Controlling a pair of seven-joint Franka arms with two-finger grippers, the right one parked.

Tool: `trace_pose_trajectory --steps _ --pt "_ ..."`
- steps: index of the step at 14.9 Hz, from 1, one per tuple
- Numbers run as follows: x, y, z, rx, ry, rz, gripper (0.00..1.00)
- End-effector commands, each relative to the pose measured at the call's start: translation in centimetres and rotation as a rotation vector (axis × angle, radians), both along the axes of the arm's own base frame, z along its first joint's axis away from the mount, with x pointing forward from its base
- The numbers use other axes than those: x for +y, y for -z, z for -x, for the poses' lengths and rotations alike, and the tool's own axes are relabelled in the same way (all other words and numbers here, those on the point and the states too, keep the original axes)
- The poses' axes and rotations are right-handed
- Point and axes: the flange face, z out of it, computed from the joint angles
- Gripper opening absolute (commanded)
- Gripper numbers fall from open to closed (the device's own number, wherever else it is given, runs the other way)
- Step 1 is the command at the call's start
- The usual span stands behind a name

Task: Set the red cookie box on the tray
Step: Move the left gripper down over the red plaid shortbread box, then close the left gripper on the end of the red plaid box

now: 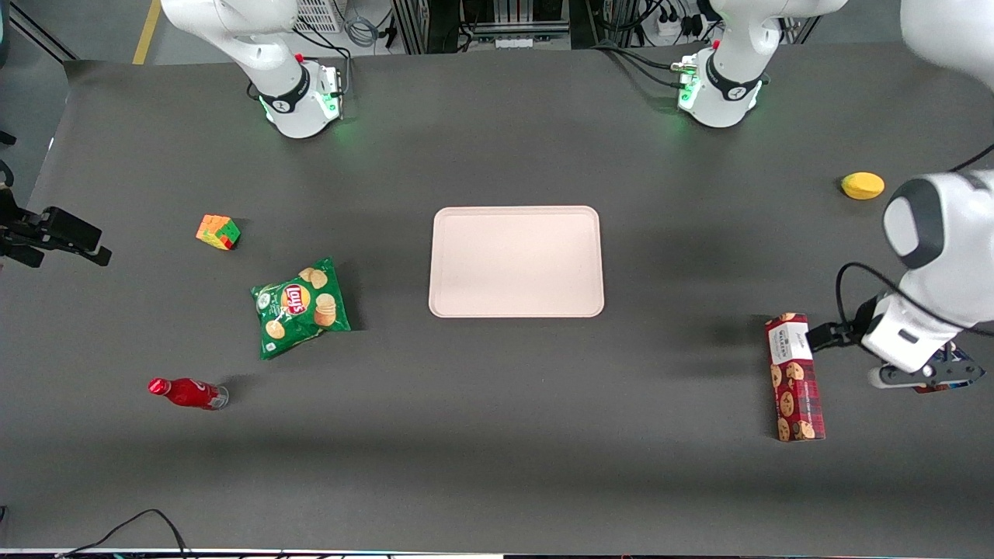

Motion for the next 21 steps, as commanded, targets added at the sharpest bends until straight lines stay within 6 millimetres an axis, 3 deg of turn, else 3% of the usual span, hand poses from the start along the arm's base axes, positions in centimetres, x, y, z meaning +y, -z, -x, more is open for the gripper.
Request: trace_pose_trajectory --steps 1,4,8,12,15,16,18,21 --pt "0.6 4.0 -1.6 -0.03 0.022 -0.003 1.0" --pt "1.0 8.1 -2.0 -0.025 0.018 -0.007 1.0" --pt "1.0 11.9 -2.2 -0.025 0.021 -0.011 1.0" --pt "1.0 14.2 -1.9 -0.002 0.028 -0.011 1.0" --pt "1.0 14.4 -1.9 0.0 0.057 -0.008 0.97" --pt "1.0 14.4 -2.0 0.001 0.059 -0.009 0.86" --pt "0.9 14.5 -2.0 0.003 0.058 -0.007 0.55" --pt "0.9 14.6 -2.1 0.003 0.058 -0.008 0.21"
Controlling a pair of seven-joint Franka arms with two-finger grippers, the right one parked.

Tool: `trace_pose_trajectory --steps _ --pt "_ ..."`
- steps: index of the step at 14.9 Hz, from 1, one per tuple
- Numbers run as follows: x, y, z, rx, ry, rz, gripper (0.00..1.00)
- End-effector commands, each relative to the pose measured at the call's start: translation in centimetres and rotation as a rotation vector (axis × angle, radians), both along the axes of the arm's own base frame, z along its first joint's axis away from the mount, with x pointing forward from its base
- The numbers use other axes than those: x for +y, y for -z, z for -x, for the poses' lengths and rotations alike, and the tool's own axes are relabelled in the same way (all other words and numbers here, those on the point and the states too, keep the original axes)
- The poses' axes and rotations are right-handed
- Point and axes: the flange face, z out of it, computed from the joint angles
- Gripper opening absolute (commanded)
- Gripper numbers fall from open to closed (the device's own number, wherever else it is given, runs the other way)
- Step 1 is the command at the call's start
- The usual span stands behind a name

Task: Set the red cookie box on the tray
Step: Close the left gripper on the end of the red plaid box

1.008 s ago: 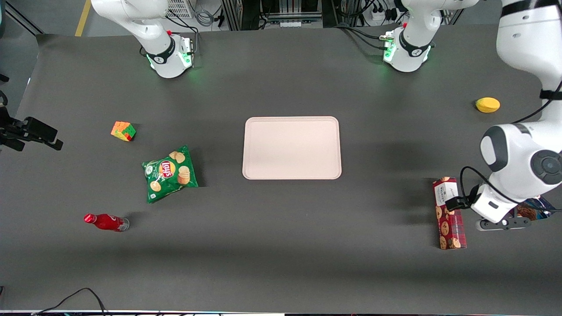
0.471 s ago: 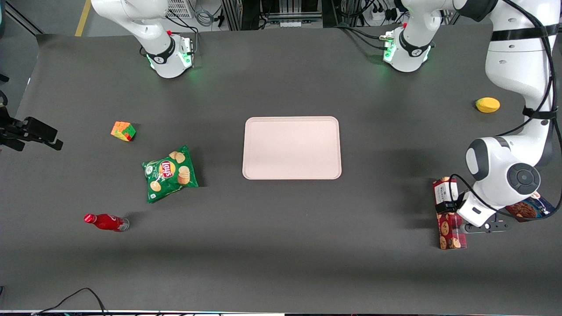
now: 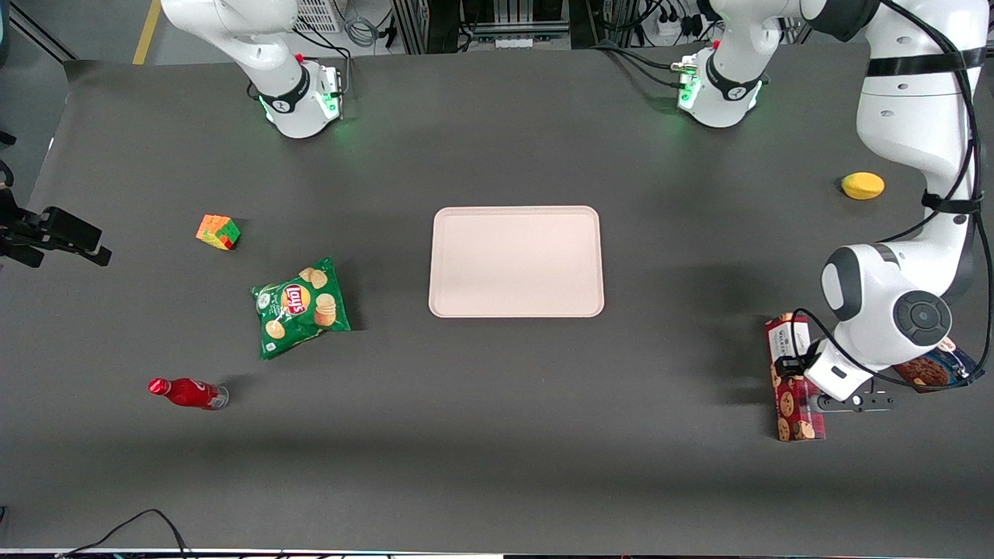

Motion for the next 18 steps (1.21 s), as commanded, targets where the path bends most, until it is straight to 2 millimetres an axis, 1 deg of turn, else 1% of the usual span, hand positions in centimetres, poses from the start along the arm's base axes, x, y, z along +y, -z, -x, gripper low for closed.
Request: trace_pose_trajectory --steps 1,2,3,4,6,7,9,12,13,15,16,17,18 --pt "0.1 0.0 -0.4 -0.007 0.014 0.01 0.11" --pt "0.1 -0.1 -0.5 -0.007 0.014 0.01 0.03" --pt "0.1 -0.2 -0.5 -0.006 0.014 0.01 0.0" --pt "0.0 -0.4 -0.5 -0.004 0.013 0.012 0.0" --pt "-0.5 -1.8 -0.7 0.0 0.018 0.016 0.0" --pt "-1.0 -3.4 -1.2 0.014 0.023 0.019 0.0" --pt "-2.0 -8.1 -1.9 0.04 0.034 0.028 0.0" --pt "-4.2 -14.7 -2.5 0.027 0.066 0.048 0.0" --pt "-5.0 -17.2 -2.6 0.008 0.071 0.055 0.0" --pt "-7.4 -21.7 -2.5 -0.018 0.094 0.078 0.0" --pt "-8.4 -23.5 -2.5 -0.008 0.076 0.11 0.0" --pt "-8.8 -24.9 -2.3 0.017 0.037 0.15 0.0" --pt "-9.4 -26.0 -2.1 0.032 0.016 0.179 0.0"
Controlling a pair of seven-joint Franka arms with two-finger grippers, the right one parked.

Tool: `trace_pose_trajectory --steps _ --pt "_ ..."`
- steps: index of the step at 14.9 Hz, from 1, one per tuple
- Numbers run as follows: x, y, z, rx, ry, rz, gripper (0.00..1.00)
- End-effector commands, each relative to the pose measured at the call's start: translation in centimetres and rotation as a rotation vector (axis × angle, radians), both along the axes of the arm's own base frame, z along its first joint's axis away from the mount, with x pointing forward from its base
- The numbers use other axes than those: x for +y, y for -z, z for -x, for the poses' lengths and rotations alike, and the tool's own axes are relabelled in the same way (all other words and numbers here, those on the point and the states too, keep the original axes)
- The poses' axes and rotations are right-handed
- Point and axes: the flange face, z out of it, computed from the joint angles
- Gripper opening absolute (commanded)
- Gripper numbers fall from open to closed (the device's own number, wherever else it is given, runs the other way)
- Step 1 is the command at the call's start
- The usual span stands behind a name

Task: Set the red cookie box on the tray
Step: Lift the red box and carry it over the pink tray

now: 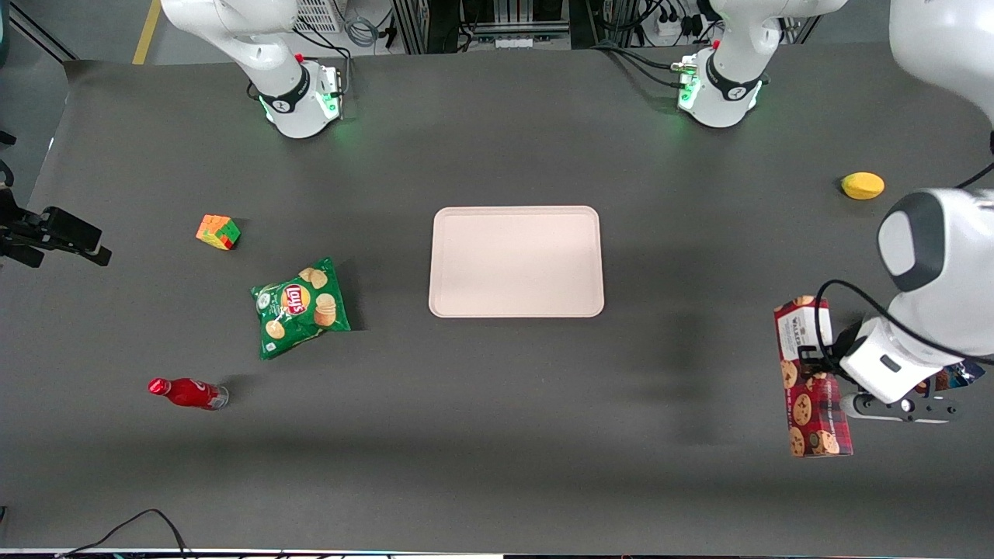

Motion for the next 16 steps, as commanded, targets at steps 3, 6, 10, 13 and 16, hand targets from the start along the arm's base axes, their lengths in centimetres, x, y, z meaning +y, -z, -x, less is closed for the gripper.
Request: trace_pose_trajectory --steps 3,6,10,13,16 --pt "-5.0 -5.9 1.0 0.065 -0.122 0.11 0.0" --pt "-7.9 -8.8 2.5 0.101 -0.169 0.125 0.0" --pt "-15.4 -12.0 6.4 0.094 -0.185 0.075 0.0" --pt "-22.4 -11.1 10.8 0.062 -0.119 -0.026 0.0" --pt "-26.5 -8.0 15.2 0.026 -0.086 -0.056 0.0"
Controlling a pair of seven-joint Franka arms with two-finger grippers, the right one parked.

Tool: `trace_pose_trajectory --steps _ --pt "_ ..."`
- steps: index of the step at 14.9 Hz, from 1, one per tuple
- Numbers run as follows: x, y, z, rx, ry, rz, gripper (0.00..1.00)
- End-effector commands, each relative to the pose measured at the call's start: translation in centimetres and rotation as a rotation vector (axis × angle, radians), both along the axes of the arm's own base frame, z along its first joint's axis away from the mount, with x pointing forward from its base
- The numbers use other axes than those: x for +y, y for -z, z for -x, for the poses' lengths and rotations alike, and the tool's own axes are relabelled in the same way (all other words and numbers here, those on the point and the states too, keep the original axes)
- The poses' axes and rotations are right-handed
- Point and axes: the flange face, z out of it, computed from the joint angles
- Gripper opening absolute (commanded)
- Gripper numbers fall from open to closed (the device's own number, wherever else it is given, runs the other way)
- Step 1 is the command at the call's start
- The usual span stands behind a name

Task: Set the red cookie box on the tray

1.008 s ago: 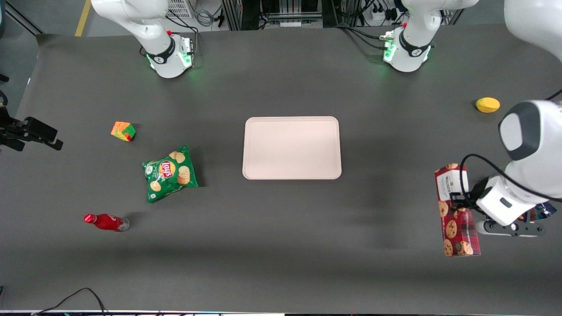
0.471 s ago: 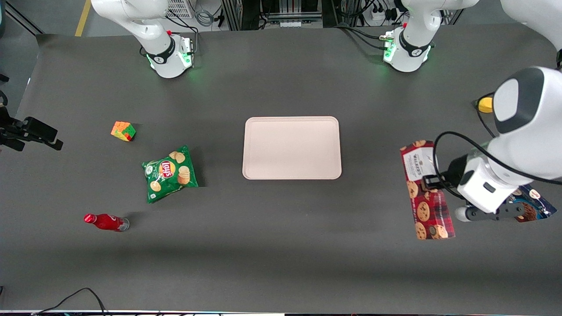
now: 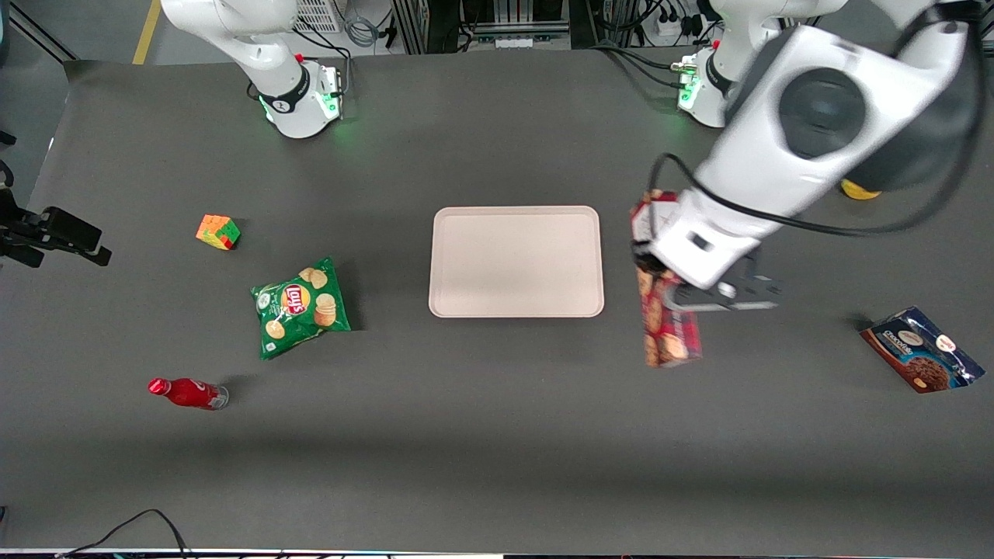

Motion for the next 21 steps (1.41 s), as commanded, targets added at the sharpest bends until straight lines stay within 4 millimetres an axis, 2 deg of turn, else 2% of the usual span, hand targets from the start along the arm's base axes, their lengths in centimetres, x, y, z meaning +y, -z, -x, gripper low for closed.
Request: trace_pose_trajectory --steps 1,4,7,9,12,15,18,21 --pt "-3.0 4.2 6.0 -0.073 0.014 -0.059 0.0" --pt "-5.0 9.5 10.2 -0.1 0.007 -0.065 0.0" --pt "-7.1 13.8 14.2 -0.114 -0.035 -0.078 0.0" --pt "-7.7 16.6 16.0 -0.107 -0.044 -0.08 0.0" --pt "-6.5 22.0 18.6 -0.136 0.007 -0.077 0.0" --pt "-6.4 24.8 19.6 -0.125 -0.006 -0.038 0.0" --pt "-6.6 26.3 19.4 -0.127 -0.02 -0.015 0.0" --pt "-6.8 28.9 19.5 -0.153 -0.037 -0.038 0.0"
